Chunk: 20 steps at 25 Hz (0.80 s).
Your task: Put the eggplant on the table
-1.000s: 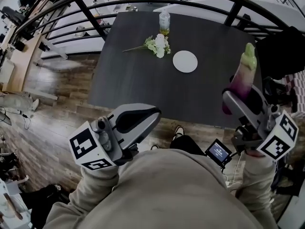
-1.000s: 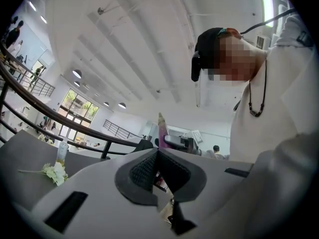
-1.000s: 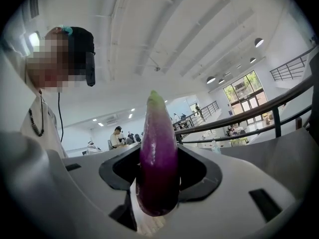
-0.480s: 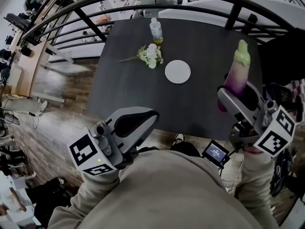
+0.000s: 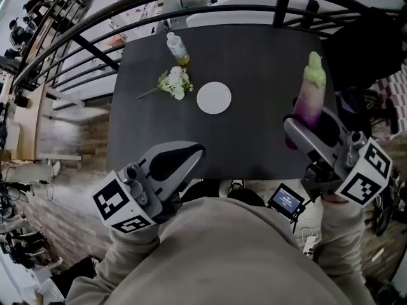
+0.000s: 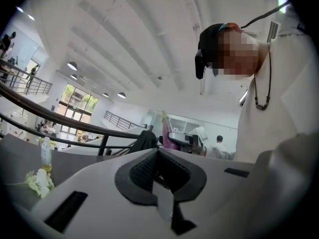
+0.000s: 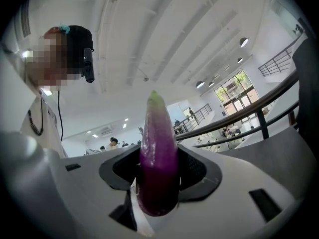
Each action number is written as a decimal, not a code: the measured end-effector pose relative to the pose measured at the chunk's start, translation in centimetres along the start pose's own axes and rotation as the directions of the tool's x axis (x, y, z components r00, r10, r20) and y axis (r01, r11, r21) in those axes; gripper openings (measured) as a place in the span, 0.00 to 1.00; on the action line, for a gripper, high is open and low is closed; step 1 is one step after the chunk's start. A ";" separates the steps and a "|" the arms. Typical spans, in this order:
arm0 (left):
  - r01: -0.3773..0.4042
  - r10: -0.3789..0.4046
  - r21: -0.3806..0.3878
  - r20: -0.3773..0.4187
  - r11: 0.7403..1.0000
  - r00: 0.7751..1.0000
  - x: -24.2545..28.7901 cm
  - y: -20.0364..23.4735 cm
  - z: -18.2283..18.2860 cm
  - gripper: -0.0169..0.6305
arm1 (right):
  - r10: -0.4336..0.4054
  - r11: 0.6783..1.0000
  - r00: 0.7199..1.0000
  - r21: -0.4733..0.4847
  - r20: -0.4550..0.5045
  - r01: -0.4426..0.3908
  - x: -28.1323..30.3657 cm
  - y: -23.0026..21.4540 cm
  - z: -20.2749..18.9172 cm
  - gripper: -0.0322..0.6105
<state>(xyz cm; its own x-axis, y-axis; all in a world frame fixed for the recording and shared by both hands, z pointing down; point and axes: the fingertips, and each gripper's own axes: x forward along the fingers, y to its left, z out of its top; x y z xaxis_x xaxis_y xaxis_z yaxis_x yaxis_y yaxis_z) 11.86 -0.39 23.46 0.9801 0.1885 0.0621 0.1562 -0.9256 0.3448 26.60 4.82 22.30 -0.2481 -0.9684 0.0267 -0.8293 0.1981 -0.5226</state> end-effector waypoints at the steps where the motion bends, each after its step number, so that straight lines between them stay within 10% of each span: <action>1: 0.031 -0.031 0.002 -0.003 1.000 1.000 0.8 0.0 0.0 0.03 | -0.023 1.000 1.000 -0.004 0.011 0.023 -0.6 -0.2 0.3 0.40; 20: 0.336 -0.337 0.066 0.010 0.940 0.941 2.7 4.4 5.6 0.03 | -0.248 0.965 0.959 -0.056 0.139 0.258 1.0 1.6 3.2 0.40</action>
<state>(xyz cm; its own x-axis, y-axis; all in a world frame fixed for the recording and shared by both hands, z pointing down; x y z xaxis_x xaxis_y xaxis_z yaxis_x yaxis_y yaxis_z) 15.86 -5.80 19.90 0.8711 0.4866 -0.0669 0.4841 -0.8278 0.2833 26.66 3.65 18.76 0.0376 -0.9986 0.0366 -0.8918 -0.0501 -0.4496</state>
